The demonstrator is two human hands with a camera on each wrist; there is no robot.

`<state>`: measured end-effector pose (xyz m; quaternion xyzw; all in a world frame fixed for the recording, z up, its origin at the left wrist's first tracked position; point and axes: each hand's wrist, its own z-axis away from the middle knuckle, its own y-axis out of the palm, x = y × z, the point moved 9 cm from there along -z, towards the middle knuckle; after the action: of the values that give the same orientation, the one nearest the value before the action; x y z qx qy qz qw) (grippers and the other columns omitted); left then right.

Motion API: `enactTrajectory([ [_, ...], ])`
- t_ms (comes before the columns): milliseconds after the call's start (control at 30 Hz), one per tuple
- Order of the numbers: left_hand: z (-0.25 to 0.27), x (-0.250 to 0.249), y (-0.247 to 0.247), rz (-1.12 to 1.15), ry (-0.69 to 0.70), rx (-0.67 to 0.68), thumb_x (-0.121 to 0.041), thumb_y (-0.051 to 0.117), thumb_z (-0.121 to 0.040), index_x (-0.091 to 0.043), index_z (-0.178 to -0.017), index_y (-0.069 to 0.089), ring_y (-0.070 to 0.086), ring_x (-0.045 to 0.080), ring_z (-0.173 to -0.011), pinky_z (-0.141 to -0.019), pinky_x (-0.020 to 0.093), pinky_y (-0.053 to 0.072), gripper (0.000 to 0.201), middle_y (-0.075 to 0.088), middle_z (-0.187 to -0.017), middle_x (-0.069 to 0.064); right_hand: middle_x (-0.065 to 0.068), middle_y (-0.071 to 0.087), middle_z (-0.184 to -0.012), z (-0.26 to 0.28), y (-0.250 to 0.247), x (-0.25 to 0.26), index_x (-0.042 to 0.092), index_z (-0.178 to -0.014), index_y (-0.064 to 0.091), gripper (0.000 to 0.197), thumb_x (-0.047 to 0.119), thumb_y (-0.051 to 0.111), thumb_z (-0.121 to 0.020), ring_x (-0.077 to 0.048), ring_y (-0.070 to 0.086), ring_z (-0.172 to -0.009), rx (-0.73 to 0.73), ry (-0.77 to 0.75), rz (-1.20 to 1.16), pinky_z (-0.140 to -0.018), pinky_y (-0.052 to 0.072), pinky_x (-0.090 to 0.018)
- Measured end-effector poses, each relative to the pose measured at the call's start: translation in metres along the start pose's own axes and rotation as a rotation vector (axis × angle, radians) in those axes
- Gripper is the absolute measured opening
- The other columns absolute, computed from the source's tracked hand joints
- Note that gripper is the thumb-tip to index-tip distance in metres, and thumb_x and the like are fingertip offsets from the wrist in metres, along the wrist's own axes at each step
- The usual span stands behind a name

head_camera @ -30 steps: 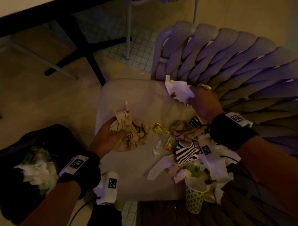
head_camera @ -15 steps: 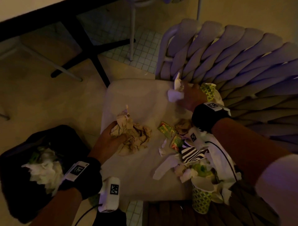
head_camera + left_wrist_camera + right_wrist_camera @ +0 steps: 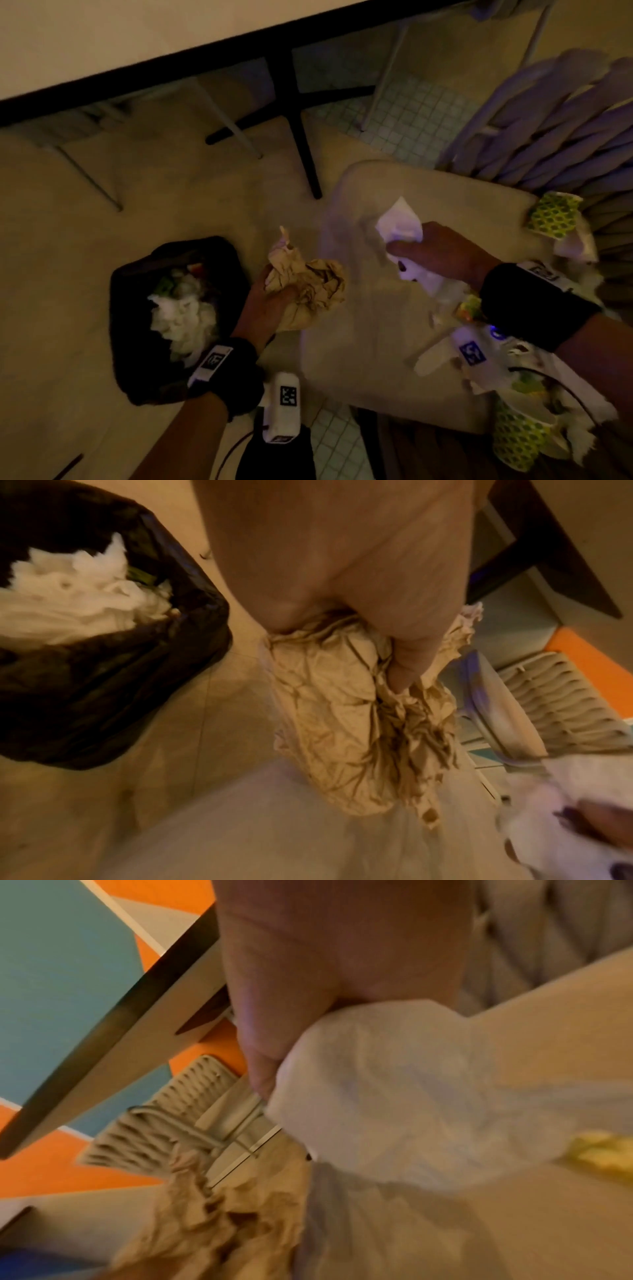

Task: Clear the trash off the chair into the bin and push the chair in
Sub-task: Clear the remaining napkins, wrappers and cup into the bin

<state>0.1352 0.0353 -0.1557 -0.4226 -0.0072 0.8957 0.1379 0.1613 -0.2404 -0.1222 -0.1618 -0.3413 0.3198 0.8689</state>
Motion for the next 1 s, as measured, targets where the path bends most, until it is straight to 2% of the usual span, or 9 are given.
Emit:
enactTrajectory([
  [100,0.013,0.03,-0.053,-0.016,-0.049,-0.037,0.0,0.054,-0.09,-0.039,-0.113,0.05,0.058,-0.001,-0.103,-0.081,0.009,0.046,0.046,0.059,-0.114,-0.013,-0.007,0.071,-0.085,0.009,0.083,0.068,0.012,-0.091,0.069,0.029,0.04,0.062,-0.085,-0.018,0.064,-0.073,0.198,-0.087,-0.137,-0.065,0.044,-0.026],
  [200,0.022,0.082,-0.13,-0.034,-0.143,-0.154,-0.013,0.059,-0.09,-0.03,-0.122,0.049,0.055,0.017,-0.114,-0.094,0.029,0.045,0.038,0.058,-0.12,-0.003,-0.012,0.07,-0.108,0.007,0.183,0.117,0.017,-0.118,0.06,0.046,0.042,0.065,-0.081,-0.022,0.067,-0.095,0.387,-0.089,-0.27,-0.084,0.05,-0.032],
  [267,0.03,0.118,-0.182,-0.027,-0.218,-0.214,-0.017,0.061,-0.09,-0.027,-0.117,0.052,0.057,0.02,-0.11,-0.095,0.037,0.045,0.03,0.061,-0.115,-0.003,-0.01,0.067,-0.116,-0.001,0.248,0.142,0.018,-0.117,0.062,0.049,0.048,0.065,-0.079,-0.024,0.064,-0.106,0.463,-0.077,-0.177,-0.093,0.049,-0.037],
  [433,0.031,0.214,-0.296,-0.119,-0.326,-0.317,-0.035,0.066,-0.086,-0.019,-0.118,0.058,0.06,0.026,-0.106,-0.075,0.033,0.049,0.037,0.063,-0.115,0.005,-0.01,0.058,-0.126,-0.03,0.383,0.179,0.011,-0.124,0.055,0.042,0.035,0.057,-0.09,-0.028,0.057,-0.113,0.493,0.0,-0.107,-0.083,0.042,-0.031],
  [533,0.021,0.261,-0.335,-0.212,-0.42,-0.337,-0.056,0.063,-0.077,-0.021,-0.122,0.051,0.05,0.036,-0.115,-0.092,0.05,0.047,0.058,0.049,-0.127,0.013,-0.013,0.062,-0.112,-0.054,0.441,0.178,0.006,-0.118,0.058,0.042,0.036,0.058,-0.089,-0.026,0.06,-0.089,0.434,0.121,-0.181,-0.069,0.042,-0.026],
  [700,0.002,0.282,-0.363,-0.195,-0.433,-0.371,-0.038,0.066,-0.084,-0.015,-0.136,0.033,0.04,0.042,-0.123,-0.098,0.049,0.042,0.065,0.028,-0.141,0.018,-0.01,0.064,-0.1,-0.087,0.485,0.182,0.002,-0.125,0.054,0.053,0.041,0.057,-0.089,-0.019,0.056,-0.076,0.345,0.196,-0.263,-0.066,0.041,-0.025],
  [800,-0.003,0.291,-0.361,-0.165,-0.442,-0.246,-0.043,0.066,-0.083,-0.031,-0.144,0.021,0.035,0.039,-0.128,-0.1,0.043,0.039,0.077,0.016,-0.147,0.008,-0.006,0.049,-0.137,-0.093,0.495,0.195,0.015,-0.144,0.031,0.077,0.059,0.053,-0.084,-0.024,0.055,-0.114,0.445,0.23,-0.334,-0.097,0.043,-0.035],
  [867,-0.001,0.288,-0.357,-0.181,-0.423,-0.201,-0.042,0.064,-0.085,-0.034,-0.147,0.014,0.029,0.038,-0.135,-0.109,0.047,0.033,0.08,0.012,-0.15,0.005,-0.005,0.019,-0.158,-0.088,0.495,0.198,0.023,-0.151,0.01,0.093,0.068,0.049,-0.08,-0.031,0.029,-0.141,0.497,0.247,-0.289,-0.109,0.031,-0.043],
  [1000,0.013,0.278,-0.342,-0.229,-0.411,-0.142,-0.042,0.062,-0.087,-0.031,-0.149,0.013,0.021,0.035,-0.14,-0.115,0.05,0.026,0.08,0.009,-0.152,0.004,0.002,0.017,-0.159,-0.063,0.478,0.195,0.027,-0.15,0.014,0.086,0.066,0.05,-0.081,-0.023,0.023,-0.144,0.533,0.177,-0.38,-0.112,0.029,-0.039],
])
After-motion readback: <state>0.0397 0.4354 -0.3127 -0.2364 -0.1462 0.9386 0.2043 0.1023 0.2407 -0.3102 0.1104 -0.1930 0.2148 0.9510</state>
